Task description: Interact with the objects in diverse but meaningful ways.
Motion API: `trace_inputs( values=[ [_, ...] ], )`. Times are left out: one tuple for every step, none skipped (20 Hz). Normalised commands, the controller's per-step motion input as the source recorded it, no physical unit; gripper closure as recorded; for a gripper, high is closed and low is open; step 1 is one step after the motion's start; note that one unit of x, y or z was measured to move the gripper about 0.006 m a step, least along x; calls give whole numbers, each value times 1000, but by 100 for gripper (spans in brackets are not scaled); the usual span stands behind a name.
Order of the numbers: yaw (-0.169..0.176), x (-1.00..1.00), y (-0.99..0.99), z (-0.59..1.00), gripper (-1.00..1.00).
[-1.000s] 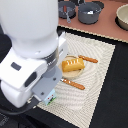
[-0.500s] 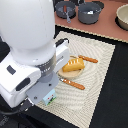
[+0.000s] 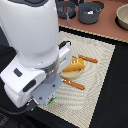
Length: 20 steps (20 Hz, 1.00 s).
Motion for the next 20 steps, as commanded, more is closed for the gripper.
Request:
trace_inputs(
  values=[
    [0, 114, 6, -200, -100],
    [0, 83, 0, -229, -100],
    [0, 34, 0, -260, -100],
    [0, 0, 0, -297, -100],
    [0, 0, 0, -303, -100],
    [0, 0, 0, -306, -100],
    [0, 0, 0, -297, -100],
    [0, 0, 0, -286, -100],
    [0, 0, 0, -274, -100],
    [0, 0, 0, -243, -100],
    [0, 20, 0, -209, -100],
    [0, 37, 0, -177, 100],
    [0, 43, 0, -171, 100],
    [0, 17, 0, -183, 100],
    [0, 3, -3, -177, 100],
    [0, 9, 0, -163, 100],
    [0, 3, 0, -169, 100],
    [0, 14, 0, -137, 100],
    [-1, 57, 0, -94, 100],
    [-9, 100, 0, 0, 100]
  ],
)
